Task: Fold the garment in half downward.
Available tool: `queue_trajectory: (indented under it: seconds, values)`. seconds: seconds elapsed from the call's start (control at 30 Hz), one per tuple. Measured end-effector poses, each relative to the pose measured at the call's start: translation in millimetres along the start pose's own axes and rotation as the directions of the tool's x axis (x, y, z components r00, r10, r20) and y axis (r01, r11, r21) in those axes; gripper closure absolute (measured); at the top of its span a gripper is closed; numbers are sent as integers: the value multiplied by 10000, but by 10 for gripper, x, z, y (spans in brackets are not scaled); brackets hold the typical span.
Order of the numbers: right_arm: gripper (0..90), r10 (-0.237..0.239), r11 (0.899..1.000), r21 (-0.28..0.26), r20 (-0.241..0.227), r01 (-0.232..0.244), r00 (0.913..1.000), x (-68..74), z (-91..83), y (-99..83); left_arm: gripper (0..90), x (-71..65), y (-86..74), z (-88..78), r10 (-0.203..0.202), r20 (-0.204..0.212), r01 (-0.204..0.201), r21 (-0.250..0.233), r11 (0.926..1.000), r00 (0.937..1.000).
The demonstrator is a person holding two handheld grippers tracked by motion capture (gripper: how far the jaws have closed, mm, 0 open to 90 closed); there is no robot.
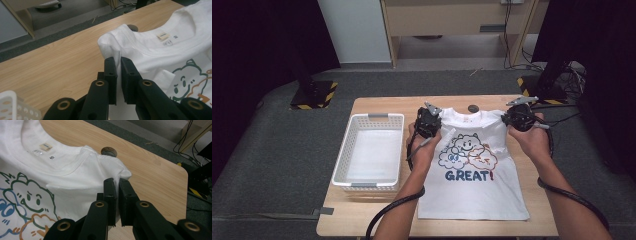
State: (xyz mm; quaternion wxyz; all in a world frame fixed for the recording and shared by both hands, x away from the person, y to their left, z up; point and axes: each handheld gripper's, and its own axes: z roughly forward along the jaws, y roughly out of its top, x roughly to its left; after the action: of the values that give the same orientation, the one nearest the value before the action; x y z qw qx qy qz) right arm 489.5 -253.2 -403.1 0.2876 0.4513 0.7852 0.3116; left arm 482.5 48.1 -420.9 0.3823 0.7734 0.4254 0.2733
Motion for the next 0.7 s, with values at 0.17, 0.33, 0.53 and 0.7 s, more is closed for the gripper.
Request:
queue_trajectory:
  seconds: [0.17,0.33,0.53,0.7]
  values:
    - [856,8,10000,22,-20,-8,10000,27,-31,-33,842,-39,-16,-21,148,-20,-148,38,9999,9999]
    - [856,33,10000,38,21,-33,10000,31,-66,-73,842,-68,-38,-57,189,-17,-189,61,9998,9998]
    - [856,58,10000,8,3,-58,10000,72,-129,-128,842,-122,-89,-116,237,-31,-237,120,9996,9997]
    - [856,48,10000,-21,31,-48,10000,108,-198,-181,842,-173,-131,-175,324,-35,-323,114,9994,9995]
